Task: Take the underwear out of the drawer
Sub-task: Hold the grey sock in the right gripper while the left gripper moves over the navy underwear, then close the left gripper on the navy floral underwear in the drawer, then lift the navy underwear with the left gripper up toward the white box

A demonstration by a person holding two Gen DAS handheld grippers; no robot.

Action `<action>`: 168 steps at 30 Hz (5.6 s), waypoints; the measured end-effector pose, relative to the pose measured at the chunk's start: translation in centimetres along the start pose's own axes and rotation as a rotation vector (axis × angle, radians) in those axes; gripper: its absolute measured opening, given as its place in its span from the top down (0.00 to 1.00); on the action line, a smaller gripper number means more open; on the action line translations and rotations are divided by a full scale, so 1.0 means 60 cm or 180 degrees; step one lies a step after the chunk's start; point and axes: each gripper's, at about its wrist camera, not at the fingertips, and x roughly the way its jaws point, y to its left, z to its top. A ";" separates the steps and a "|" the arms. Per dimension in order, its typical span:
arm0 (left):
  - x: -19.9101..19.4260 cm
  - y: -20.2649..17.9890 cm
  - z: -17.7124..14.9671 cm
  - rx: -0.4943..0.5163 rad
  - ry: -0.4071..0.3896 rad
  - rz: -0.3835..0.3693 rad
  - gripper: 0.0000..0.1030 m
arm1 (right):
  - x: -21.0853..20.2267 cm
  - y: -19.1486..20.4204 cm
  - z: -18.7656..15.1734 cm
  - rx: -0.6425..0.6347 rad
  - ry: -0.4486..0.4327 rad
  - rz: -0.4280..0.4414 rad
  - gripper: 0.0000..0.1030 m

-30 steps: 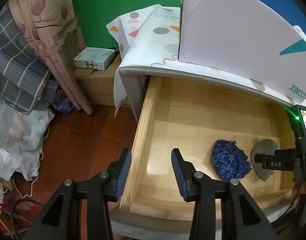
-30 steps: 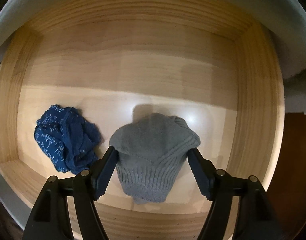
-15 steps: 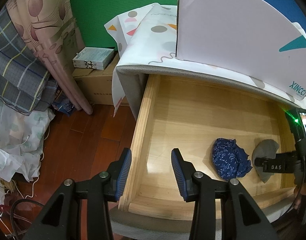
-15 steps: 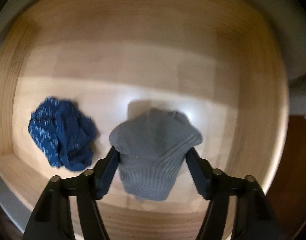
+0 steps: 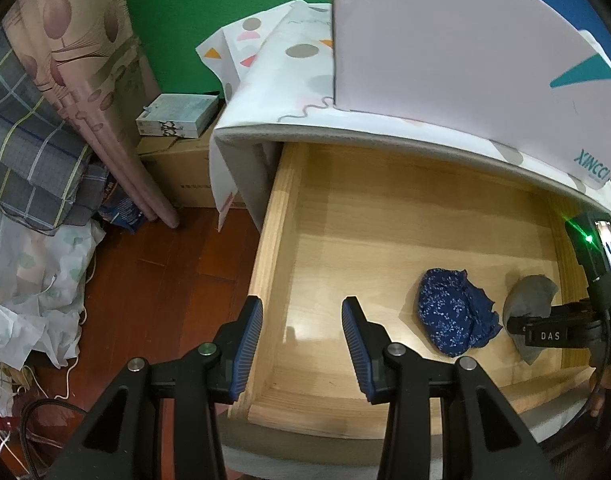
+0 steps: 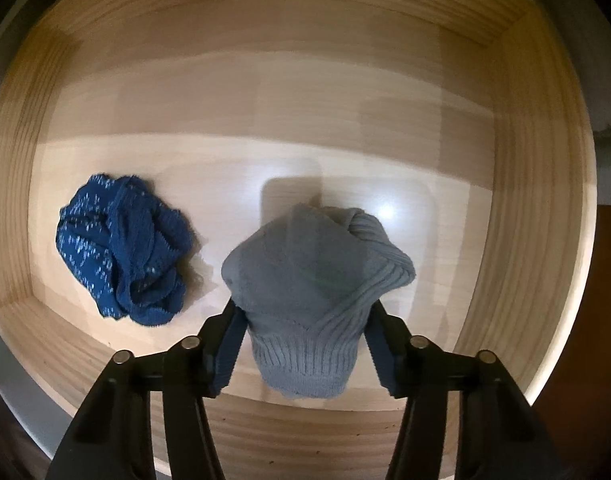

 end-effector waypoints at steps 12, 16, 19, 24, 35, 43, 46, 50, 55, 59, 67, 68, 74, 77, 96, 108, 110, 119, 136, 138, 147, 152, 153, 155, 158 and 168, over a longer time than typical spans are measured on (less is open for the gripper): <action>0.014 -0.027 -0.004 0.0208 0.0167 -0.0032 0.59 | 0.004 0.002 -0.047 -0.0098 0.0251 -0.0200 0.60; 0.019 -0.033 -0.004 0.0268 0.0238 -0.0048 0.59 | 0.005 -0.004 -0.062 -0.0054 0.0281 -0.0229 0.63; 0.027 -0.044 -0.004 0.0343 0.0319 -0.0049 0.59 | -0.005 -0.003 -0.062 -0.0033 0.0261 -0.0217 0.65; 0.031 -0.054 -0.006 0.0387 0.0356 -0.0039 0.59 | -0.015 0.000 -0.078 -0.0049 0.0150 -0.0209 0.65; 0.048 -0.075 -0.006 0.0512 0.0562 -0.0058 0.59 | -0.095 -0.031 -0.119 0.0004 -0.0121 -0.0024 0.65; 0.062 -0.106 -0.012 0.0516 0.0729 -0.0194 0.59 | -0.093 -0.045 -0.133 0.0138 -0.0207 0.0247 0.66; 0.068 -0.126 -0.012 0.0542 0.0764 -0.0249 0.59 | -0.095 -0.044 -0.136 0.0145 -0.0218 0.0259 0.66; 0.070 -0.147 -0.008 0.0565 0.0770 -0.0289 0.59 | -0.097 -0.050 -0.139 0.0155 -0.0241 0.0264 0.66; 0.078 -0.165 0.006 0.0496 0.0805 -0.0375 0.59 | -0.107 -0.060 -0.140 0.0148 -0.0245 0.0261 0.66; 0.086 -0.176 0.024 0.0367 0.0834 -0.0519 0.59 | -0.101 -0.063 -0.139 0.0162 -0.0243 0.0282 0.66; 0.135 -0.205 0.047 0.0290 0.1129 -0.0615 0.40 | -0.088 -0.080 -0.133 0.0200 -0.0232 0.0345 0.66; 0.139 -0.212 0.047 0.0336 0.1139 -0.0596 0.40 | -0.087 -0.081 -0.132 0.0195 -0.0229 0.0345 0.66; 0.168 -0.243 0.048 0.0457 0.1314 -0.0520 0.40 | -0.085 -0.090 -0.129 0.0206 -0.0223 0.0351 0.66; 0.182 -0.244 0.052 0.0441 0.1375 -0.0450 0.40 | -0.085 -0.096 -0.128 0.0227 -0.0222 0.0372 0.66; 0.213 -0.209 0.042 0.0336 0.1726 -0.0484 0.38 | -0.088 -0.105 -0.124 0.0243 -0.0222 0.0405 0.65; 0.211 -0.215 0.017 0.0455 0.1901 -0.0497 0.53 | -0.086 -0.103 -0.124 0.0262 -0.0209 0.0414 0.65; 0.210 -0.210 0.015 0.0410 0.1960 -0.0502 0.60 | -0.085 -0.104 -0.122 0.0267 -0.0205 0.0413 0.65; 0.178 -0.167 0.000 0.0401 0.1771 -0.0451 0.70 | -0.084 -0.103 -0.121 0.0295 -0.0208 0.0393 0.65; 0.039 -0.129 -0.005 0.0494 0.0633 -0.0214 0.71 | -0.082 -0.077 -0.116 0.0261 -0.0233 0.0298 0.65; 0.024 -0.133 -0.001 0.0526 0.0497 -0.0176 0.71 | -0.080 -0.073 -0.114 0.0257 -0.0232 0.0287 0.65; -0.051 -0.118 0.014 0.0617 -0.0145 -0.0029 0.71 | -0.079 -0.064 -0.113 0.0250 -0.0244 0.0257 0.65; -0.098 -0.109 0.022 0.0634 -0.0378 -0.0007 0.71 | -0.079 -0.065 -0.113 0.0240 -0.0255 0.0254 0.65; -0.101 -0.104 0.025 0.0642 -0.0406 -0.0008 0.71 | -0.078 -0.065 -0.112 0.0237 -0.0255 0.0254 0.65; -0.115 -0.103 0.023 0.0640 -0.0495 -0.0016 0.71 | -0.079 -0.065 -0.113 0.0235 -0.0256 0.0247 0.65; -0.145 -0.104 0.028 0.0685 -0.0650 0.0008 0.71 | -0.079 -0.064 -0.115 0.0236 -0.0256 0.0245 0.65; -0.259 -0.088 0.087 0.0666 -0.1101 -0.0100 0.71 | -0.079 -0.064 -0.113 0.0253 -0.0264 0.0266 0.65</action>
